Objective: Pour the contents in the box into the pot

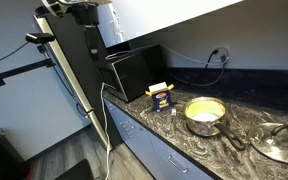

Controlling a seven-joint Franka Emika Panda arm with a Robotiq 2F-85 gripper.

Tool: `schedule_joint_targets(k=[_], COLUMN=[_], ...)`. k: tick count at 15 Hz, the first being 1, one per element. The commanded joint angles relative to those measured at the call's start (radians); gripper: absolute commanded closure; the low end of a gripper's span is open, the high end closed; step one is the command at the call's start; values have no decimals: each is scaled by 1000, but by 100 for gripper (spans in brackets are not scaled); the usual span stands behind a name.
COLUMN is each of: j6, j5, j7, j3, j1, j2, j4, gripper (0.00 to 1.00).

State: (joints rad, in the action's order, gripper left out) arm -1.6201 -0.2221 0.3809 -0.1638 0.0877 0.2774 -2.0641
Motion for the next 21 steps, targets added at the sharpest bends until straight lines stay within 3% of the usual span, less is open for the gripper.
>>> schedule_joint_targets(k=[1, 9, 21], j6=[3, -6, -170], j5=[0, 3, 138], j7=[0, -1, -86], j3=[0, 0, -10], j1=[0, 0, 30], j2=[-1, -8, -226], j4=[3, 3, -38], gripper=[0, 0, 0])
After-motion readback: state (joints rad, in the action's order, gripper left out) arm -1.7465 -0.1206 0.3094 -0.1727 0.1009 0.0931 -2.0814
